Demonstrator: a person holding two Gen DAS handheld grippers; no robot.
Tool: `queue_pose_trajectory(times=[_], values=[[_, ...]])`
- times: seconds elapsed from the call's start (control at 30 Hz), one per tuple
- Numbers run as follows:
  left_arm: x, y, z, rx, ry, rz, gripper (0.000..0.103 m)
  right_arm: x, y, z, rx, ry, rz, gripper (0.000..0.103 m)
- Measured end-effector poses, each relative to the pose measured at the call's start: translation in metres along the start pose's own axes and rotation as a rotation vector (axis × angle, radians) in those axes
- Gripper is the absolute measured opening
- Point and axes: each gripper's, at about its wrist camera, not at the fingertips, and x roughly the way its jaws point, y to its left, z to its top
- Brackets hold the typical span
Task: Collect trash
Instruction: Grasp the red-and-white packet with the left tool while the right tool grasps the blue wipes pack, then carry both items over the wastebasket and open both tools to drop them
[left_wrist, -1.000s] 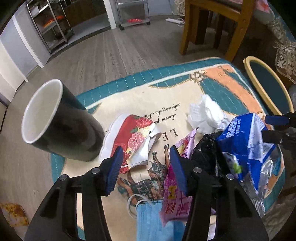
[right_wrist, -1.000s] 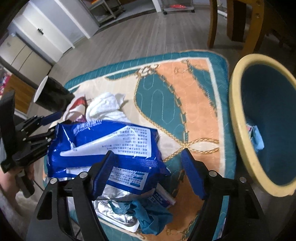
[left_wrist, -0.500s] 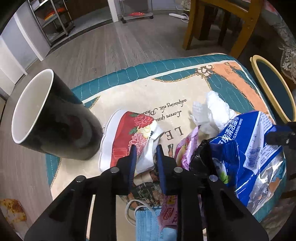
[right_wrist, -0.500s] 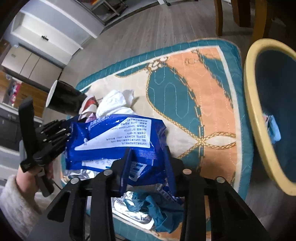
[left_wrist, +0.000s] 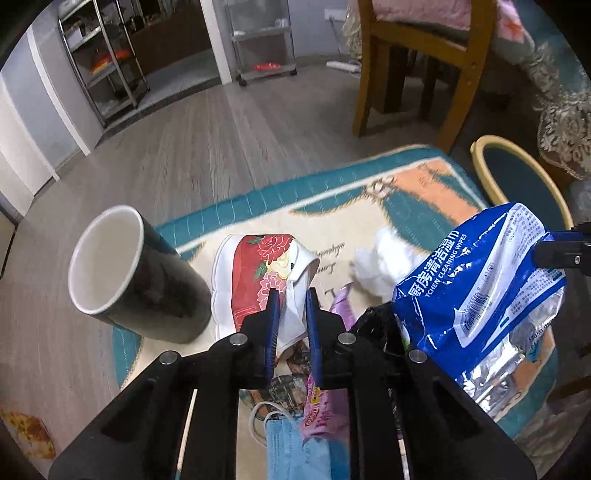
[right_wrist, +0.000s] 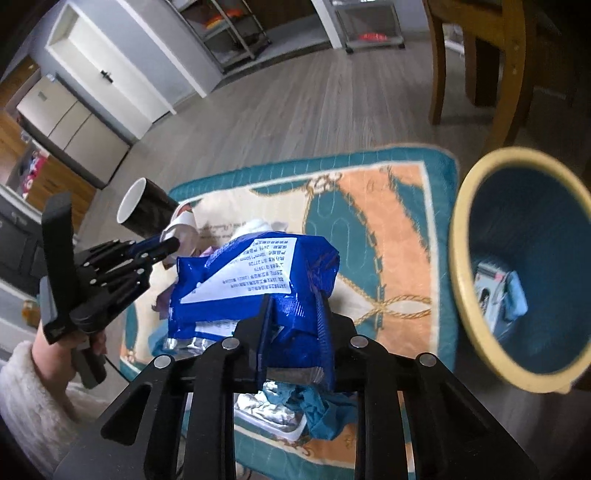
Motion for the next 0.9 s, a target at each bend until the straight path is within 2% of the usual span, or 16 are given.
queue_pose_trajectory(times=[0.33, 0.47, 0.77, 0.9], values=[[-0.042, -0.003, 0.014, -0.013, -0.123, -0.026, 0.014, -0.046, 0.014, 0.002, -0.043, -0.114, -0.086, 0.023], [-0.060, -0.008, 0.021, -0.015, -0.182, -0.051, 0.014, -0.069, 0.019, 0.002, -0.071, -0.169, -0.164, 0.023], [-0.092, -0.034, 0.037, 0.032, -0.298, -0.102, 0.014, -0.118, 0.015, -0.002, -0.076, -0.279, -0.232, 0.023], [-0.101, -0.048, 0.041, 0.056, -0.327, -0.121, 0.014, -0.138, 0.010, -0.002, -0.076, -0.330, -0.270, 0.023]])
